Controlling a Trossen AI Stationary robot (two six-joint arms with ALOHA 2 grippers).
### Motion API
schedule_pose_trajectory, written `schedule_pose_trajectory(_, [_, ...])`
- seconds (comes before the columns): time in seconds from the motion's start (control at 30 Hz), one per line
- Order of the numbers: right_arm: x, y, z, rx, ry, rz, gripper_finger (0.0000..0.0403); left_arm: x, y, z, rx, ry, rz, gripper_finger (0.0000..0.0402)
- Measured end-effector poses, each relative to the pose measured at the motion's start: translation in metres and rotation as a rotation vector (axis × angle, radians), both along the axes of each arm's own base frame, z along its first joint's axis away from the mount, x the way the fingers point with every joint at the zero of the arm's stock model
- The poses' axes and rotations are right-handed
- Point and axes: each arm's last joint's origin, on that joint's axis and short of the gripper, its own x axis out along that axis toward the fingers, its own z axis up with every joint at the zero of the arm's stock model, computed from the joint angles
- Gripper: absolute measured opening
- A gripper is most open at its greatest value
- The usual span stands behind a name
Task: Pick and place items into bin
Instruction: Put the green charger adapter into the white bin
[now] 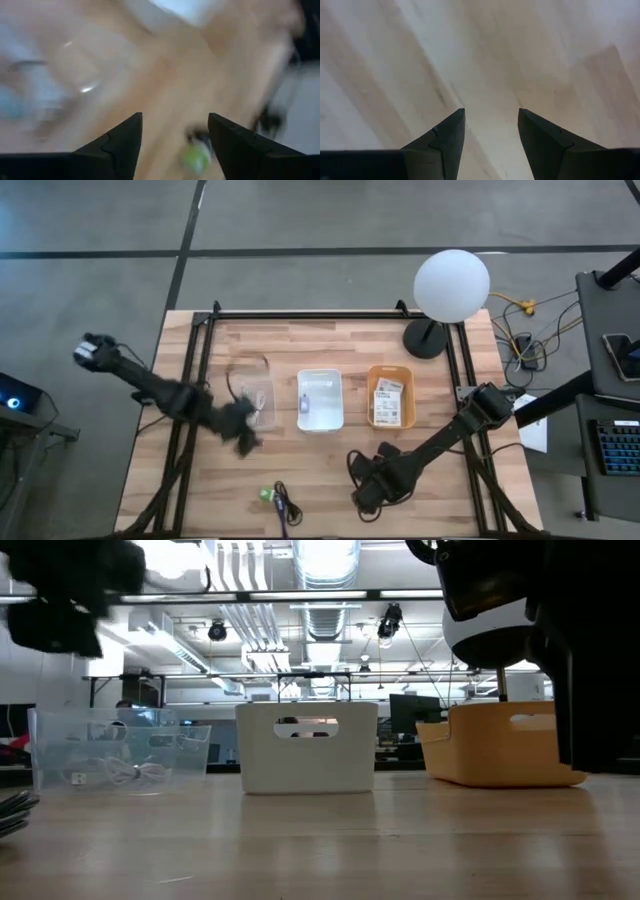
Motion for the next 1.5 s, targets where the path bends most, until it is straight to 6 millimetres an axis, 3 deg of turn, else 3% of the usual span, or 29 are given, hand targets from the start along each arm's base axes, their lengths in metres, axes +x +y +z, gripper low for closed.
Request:
schedule_pose_trajectory(0.1, [0.003, 0.002, 0.001, 0.009, -0.024, 0.079, 0.0169, -0.002, -0.042, 0.0, 0.06, -0.051, -0.268, 0.0186])
schedule_pose_trajectory(0.33, [0.009, 0.002, 0.004, 0.004, -0.055, 0.182, 0.0169, -0.001, -0.115, -0.006, 0.205, -0.04, -0.62, 0.0167])
schedule_pose_trajectory(0.5, [0.012, -0.002, 0.004, -0.004, -0.057, 0.191, 0.0169, 0.022, -0.149, -0.026, 0.403, 0.015, -0.803, 0.0166])
schedule_pose_trajectory(0.73, [0.011, 0.0, 0.003, 0.066, -0.021, 0.197, 0.0169, 0.05, -0.165, -0.048, 0.54, 0.068, -0.813, 0.0166])
schedule_pose_trajectory(1.23, [0.009, 0.003, 0.003, 0.098, -0.013, 0.163, 0.0164, 0.055, -0.157, -0.057, 0.483, 0.1, -0.82, 0.0169])
schedule_pose_trajectory(1.5, [0.009, 0.004, 0.003, 0.1, -0.016, 0.163, 0.0149, 0.061, -0.156, -0.07, 0.47, 0.133, -0.823, 0.0233])
